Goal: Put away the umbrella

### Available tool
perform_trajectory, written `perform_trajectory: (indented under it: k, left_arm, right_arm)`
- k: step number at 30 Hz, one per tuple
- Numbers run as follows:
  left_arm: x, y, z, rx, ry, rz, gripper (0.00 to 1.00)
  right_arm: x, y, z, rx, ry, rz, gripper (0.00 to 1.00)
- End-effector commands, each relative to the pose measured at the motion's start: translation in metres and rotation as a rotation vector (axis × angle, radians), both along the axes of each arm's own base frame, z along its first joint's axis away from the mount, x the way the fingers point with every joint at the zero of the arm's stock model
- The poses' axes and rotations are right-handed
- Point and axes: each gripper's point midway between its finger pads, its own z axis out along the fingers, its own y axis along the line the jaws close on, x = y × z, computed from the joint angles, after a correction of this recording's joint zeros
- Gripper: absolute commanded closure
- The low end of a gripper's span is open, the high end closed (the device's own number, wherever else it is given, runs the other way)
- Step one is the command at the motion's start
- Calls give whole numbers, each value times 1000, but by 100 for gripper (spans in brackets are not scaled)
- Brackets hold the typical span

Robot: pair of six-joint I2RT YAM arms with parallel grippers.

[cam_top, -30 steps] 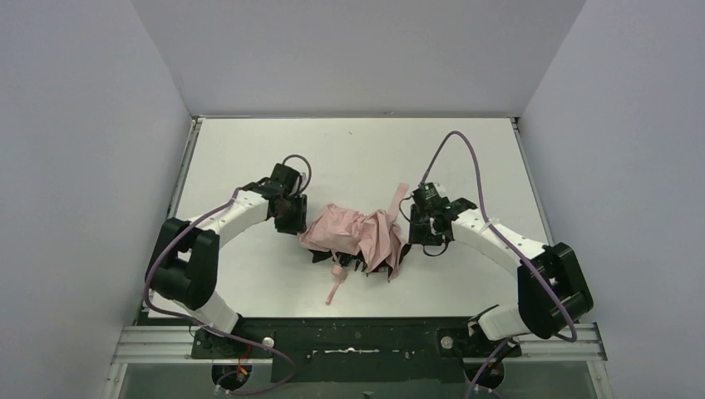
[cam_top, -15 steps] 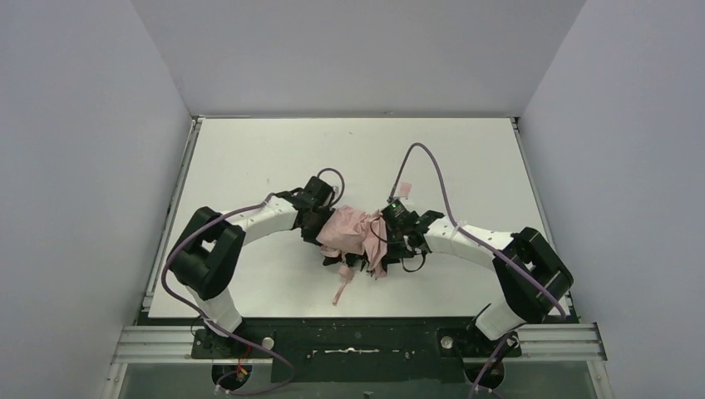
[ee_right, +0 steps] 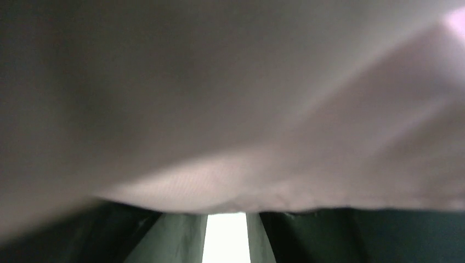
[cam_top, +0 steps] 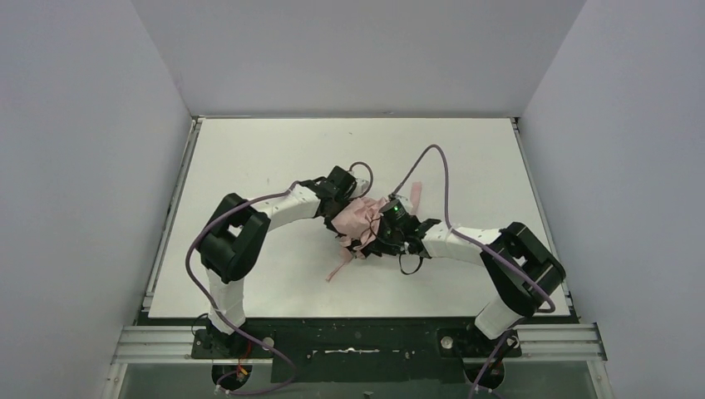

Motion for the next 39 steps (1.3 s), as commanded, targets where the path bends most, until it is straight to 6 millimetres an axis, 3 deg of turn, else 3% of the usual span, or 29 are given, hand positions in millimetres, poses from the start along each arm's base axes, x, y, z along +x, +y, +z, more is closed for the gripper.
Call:
perform_trajectory:
  k: [1, 6, 10, 19, 26, 32, 36, 39]
  left_arm:
    - [-14, -68, 29, -216, 4, -260, 77]
    - [-11, -65, 34, -164, 8, -348, 77]
    - [9, -44, 37, -52, -32, -338, 76]
    - [57, -18, 84, -53, -152, -284, 51]
    - [70, 3, 119, -88, -212, -195, 48]
    - [64, 49, 138, -115, -255, 59, 48]
    - [37, 88, 134, -83, -257, 225, 52]
    - [5, 88, 125, -117, -242, 251, 57]
  right_arm:
    - [31, 49, 48, 353, -148, -137, 70]
    - [34, 62, 67, 478, -188, -170, 71]
    - [22, 52, 72, 440, -200, -165, 70]
    - [-39, -21, 72, 112, -175, -18, 59]
    - [-63, -78, 118, -58, -273, 67, 56]
    - [-50, -120, 166, -236, -389, 47, 59]
    - [-23, -141, 178, -342, -388, 1, 61]
    - [8, -154, 174, -347, -357, -57, 62]
